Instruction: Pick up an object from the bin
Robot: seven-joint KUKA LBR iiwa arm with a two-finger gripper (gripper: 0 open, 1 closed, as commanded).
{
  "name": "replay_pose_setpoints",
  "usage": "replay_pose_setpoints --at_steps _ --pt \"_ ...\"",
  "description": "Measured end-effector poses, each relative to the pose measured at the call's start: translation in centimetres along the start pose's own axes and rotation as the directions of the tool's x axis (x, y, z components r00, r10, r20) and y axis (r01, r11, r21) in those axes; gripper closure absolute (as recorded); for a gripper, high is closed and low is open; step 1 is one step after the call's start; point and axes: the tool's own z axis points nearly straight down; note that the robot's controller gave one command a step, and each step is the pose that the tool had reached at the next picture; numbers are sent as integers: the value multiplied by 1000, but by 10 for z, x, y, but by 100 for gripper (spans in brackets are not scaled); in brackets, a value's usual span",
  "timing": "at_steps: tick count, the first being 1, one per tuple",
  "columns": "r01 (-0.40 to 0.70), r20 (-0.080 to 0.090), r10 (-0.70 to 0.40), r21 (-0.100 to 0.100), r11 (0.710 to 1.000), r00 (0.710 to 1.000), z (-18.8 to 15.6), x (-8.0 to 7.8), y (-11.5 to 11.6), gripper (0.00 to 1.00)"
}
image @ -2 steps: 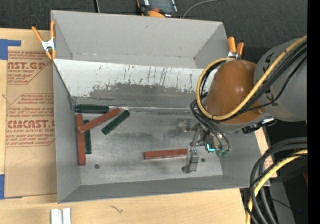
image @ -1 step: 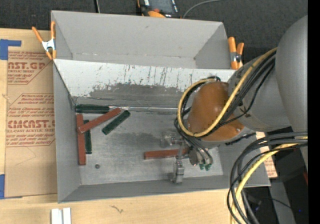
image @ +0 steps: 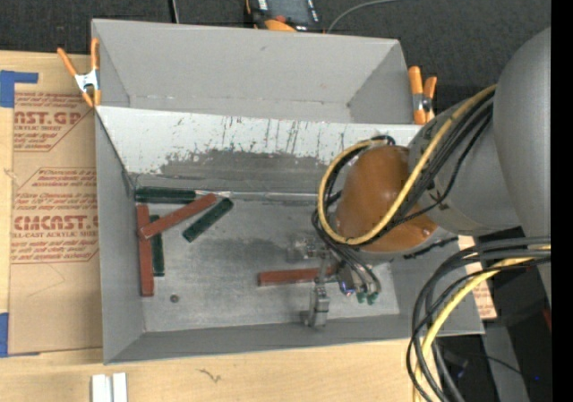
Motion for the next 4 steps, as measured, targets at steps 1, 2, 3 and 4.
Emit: replay_pose_setpoints --at_steps 1,2,3,4 --pt "-1 -1 1 0 1000 1000 0 -1 0 0" --pt "-2 -2 2 0 1000 1000 -1 -2 0 0" --pt "-3 -3 3 0 1000 1000 -1 -3 0 0" --pt "-3 -5 3 0 1000 1000 -1 -3 0 100"
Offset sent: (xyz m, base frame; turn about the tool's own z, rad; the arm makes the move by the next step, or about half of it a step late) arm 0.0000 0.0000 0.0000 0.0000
